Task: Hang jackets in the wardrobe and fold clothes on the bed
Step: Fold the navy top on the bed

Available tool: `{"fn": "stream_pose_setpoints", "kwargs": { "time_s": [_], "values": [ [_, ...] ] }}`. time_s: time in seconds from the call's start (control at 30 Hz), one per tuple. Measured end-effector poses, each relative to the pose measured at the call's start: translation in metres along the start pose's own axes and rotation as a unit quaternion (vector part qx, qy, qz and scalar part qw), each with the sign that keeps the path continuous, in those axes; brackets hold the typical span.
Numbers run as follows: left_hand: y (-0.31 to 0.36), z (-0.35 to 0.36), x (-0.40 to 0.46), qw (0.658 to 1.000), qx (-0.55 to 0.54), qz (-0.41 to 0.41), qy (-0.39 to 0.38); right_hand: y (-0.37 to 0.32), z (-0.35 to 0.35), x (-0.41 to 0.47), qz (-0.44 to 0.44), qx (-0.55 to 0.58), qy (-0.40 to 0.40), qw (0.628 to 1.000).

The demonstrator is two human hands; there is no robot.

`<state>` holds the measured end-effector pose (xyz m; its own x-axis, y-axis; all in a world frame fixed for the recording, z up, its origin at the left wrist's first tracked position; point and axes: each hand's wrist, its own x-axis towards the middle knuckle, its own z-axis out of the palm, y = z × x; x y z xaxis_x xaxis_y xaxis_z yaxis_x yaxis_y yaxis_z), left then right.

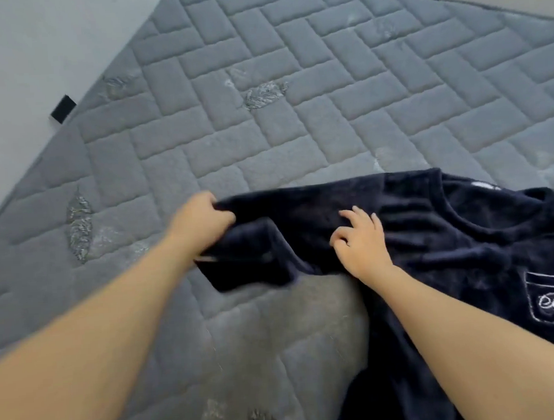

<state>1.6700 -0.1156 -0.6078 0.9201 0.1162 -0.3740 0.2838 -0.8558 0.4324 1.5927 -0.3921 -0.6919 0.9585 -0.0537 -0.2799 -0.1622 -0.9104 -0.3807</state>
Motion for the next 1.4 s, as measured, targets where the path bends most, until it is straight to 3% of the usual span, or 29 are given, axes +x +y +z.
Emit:
{"fn": "stream_pose_setpoints", "kwargs": {
  "time_s": [0.07, 0.13, 0.2, 0.27, 0.3, 0.37, 0.43, 0.6, 0.63, 0.67, 0.73, 0.8, 0.87, 0.93, 1.0, 1.07, 1.2, 1.3, 1.4],
  "values": [
    [-0.008, -0.038, 0.037, 0.97, 0.235, 0.006, 0.062, -0.014, -0.005, 0.021, -0.002, 0.006, 0.054, 0.999],
    [-0.01, -0.041, 0.055, 0.941, 0.326, 0.037, 0.084, -0.02, 0.0, 0.042, 0.03, -0.027, 0.026, 0.999],
    [-0.011, -0.018, 0.062, 0.964, 0.25, 0.021, 0.083, -0.019, 0.012, 0.062, 0.074, -0.067, -0.038, 0.994],
    [-0.025, 0.013, 0.067, 0.989, 0.1, -0.083, 0.067, -0.019, 0.033, 0.077, 0.109, -0.078, -0.066, 0.989],
    [-0.037, 0.026, 0.069, 0.986, 0.016, -0.16, 0.054, -0.018, 0.047, 0.082, 0.122, -0.084, -0.058, 0.987],
    [-0.062, 0.051, 0.071, 0.945, -0.1, -0.309, 0.031, -0.018, 0.072, 0.086, 0.136, -0.109, 0.003, 0.985],
    [-0.075, 0.074, 0.069, 0.932, -0.09, -0.35, 0.033, -0.014, 0.091, 0.088, 0.128, -0.132, 0.078, 0.98],
    [-0.073, 0.053, 0.088, 0.955, -0.18, -0.22, 0.082, -0.011, 0.097, 0.091, 0.127, -0.132, 0.111, 0.977],
    [-0.079, 0.033, 0.094, 0.968, -0.131, -0.196, 0.091, -0.013, 0.095, 0.09, 0.128, -0.134, 0.108, 0.977],
    [-0.088, 0.014, 0.099, 0.979, -0.012, -0.17, 0.11, -0.015, 0.094, 0.089, 0.129, -0.137, 0.102, 0.977],
    [-0.102, -0.005, 0.098, 0.947, 0.251, -0.128, 0.153, -0.017, 0.092, 0.089, 0.136, -0.136, 0.093, 0.977],
    [-0.09, 0.01, 0.081, 0.93, 0.337, -0.059, 0.132, -0.018, 0.093, 0.09, 0.137, -0.137, 0.092, 0.977],
    [-0.064, 0.049, 0.057, 0.954, 0.287, 0.047, 0.075, -0.016, 0.095, 0.091, 0.133, -0.132, 0.095, 0.978],
    [-0.048, 0.088, 0.038, 0.974, 0.203, 0.1, -0.026, -0.014, 0.097, 0.091, 0.131, -0.131, 0.105, 0.977],
    [-0.053, 0.117, 0.033, 0.971, 0.171, 0.055, -0.158, -0.014, 0.098, 0.091, 0.123, -0.127, 0.108, 0.978],
    [-0.063, 0.136, 0.039, 0.958, 0.205, 0.014, -0.2, -0.01, 0.098, 0.094, 0.113, -0.126, 0.119, 0.978],
    [-0.069, 0.16, 0.055, 0.968, 0.211, 0.003, -0.135, -0.007, 0.104, 0.094, 0.099, -0.136, 0.153, 0.974],
    [-0.071, 0.16, 0.052, 0.964, 0.231, 0.004, -0.129, -0.009, 0.089, 0.089, 0.098, -0.106, 0.122, 0.982],
    [-0.061, 0.157, 0.048, 0.959, 0.257, -0.046, -0.108, -0.001, 0.055, 0.051, 0.012, 0.097, 0.122, 0.988]
  ]
}}
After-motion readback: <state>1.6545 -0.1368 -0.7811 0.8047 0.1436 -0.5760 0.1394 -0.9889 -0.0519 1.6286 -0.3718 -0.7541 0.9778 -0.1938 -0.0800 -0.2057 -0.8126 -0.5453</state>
